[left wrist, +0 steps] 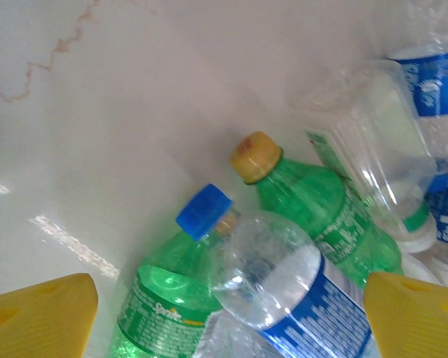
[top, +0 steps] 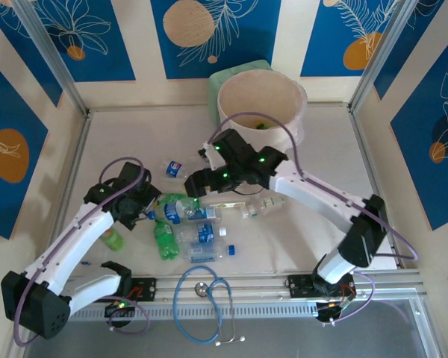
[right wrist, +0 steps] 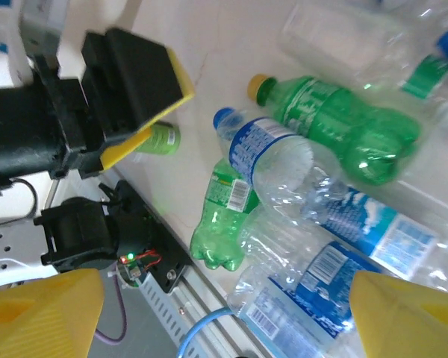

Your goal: Put the plastic bottles in the bin

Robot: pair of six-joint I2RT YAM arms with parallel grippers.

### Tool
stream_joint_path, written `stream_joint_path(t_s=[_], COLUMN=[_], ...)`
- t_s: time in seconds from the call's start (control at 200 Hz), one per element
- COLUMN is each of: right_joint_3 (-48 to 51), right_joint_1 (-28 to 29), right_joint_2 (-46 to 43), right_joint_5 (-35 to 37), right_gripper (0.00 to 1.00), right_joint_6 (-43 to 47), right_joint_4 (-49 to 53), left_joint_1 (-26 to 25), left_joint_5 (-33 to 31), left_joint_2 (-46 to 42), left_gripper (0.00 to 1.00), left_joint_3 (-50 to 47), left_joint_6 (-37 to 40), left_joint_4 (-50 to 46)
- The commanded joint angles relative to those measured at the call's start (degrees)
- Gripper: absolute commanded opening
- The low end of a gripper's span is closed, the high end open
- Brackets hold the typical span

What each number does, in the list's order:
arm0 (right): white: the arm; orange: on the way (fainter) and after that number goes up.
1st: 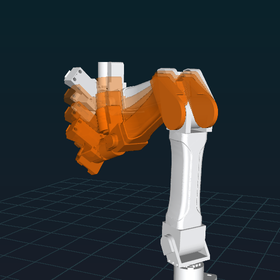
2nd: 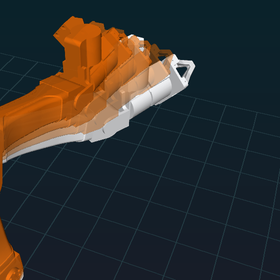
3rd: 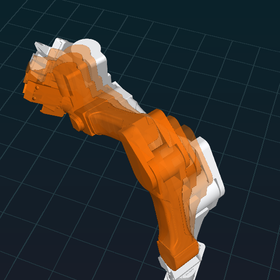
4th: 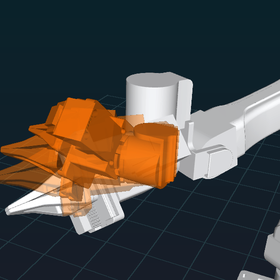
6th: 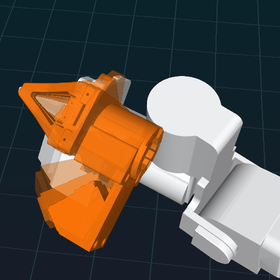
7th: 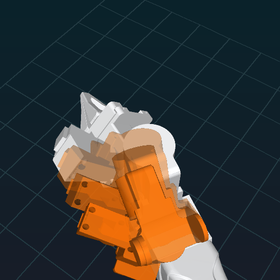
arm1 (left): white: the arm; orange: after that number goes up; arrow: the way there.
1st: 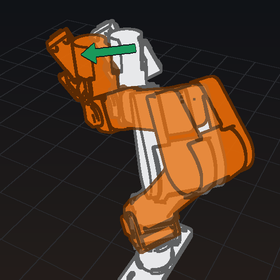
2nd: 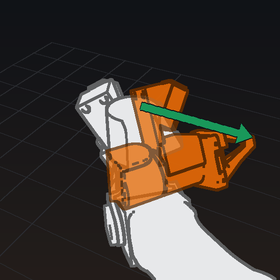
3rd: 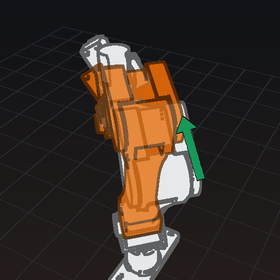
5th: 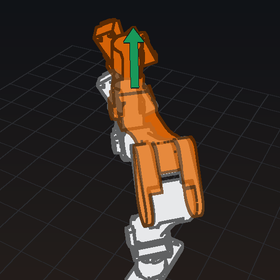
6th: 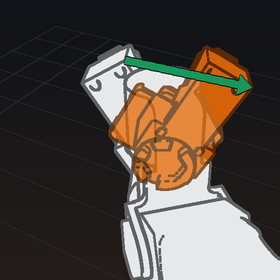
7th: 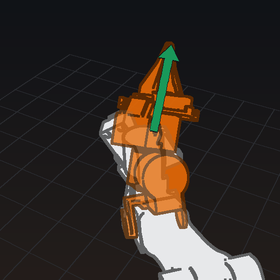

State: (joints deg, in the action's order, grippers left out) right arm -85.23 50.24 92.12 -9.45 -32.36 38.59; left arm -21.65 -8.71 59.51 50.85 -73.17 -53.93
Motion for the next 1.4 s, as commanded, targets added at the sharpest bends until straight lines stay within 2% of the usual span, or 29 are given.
stream_joint_path(t_s=[0.0, 0.235, 0.69, 1.025, 1.396], right_joint_3=[-1.2, -3.9, -8.4, -9.5, -9.0], right_joint_1=[2.1, 3.0, 2.4, 2.8, 4.3], right_joint_2=[4.9, 12.9, 20.3, 22.8, 23.5], right_joint_5=[-4.3, 1.2, 3.3, 3.9, 4.2], right_gripper=[0.86, 0.89, 0.90, 0.90, 0.86], right_joint_6=[0.0, 0.9, 2.5, 3.1, 3.4], right_joint_4=[-1.8, -2.1, -1.7, -1.3, -1.3], left_joint_1=[2.0, 4.6, 6.5, 6.6, 6.6], left_joint_5=[2.1, 2.7, 5.6, 6.3, 7.1], left_joint_2=[0.9, 2.8, 6.4, 7.8, 8.5], left_gripper=[0.91, 0.90, 0.85, 0.84, 0.76], left_joint_3=[-0.8, -3.4, -6.8, -7.6, -8.4], left_joint_6=[1.3, 3.4, 4.3, 4.7, 5.0], left_joint_4=[0.8, 4.0, 9.9, 11.8, 13.4])
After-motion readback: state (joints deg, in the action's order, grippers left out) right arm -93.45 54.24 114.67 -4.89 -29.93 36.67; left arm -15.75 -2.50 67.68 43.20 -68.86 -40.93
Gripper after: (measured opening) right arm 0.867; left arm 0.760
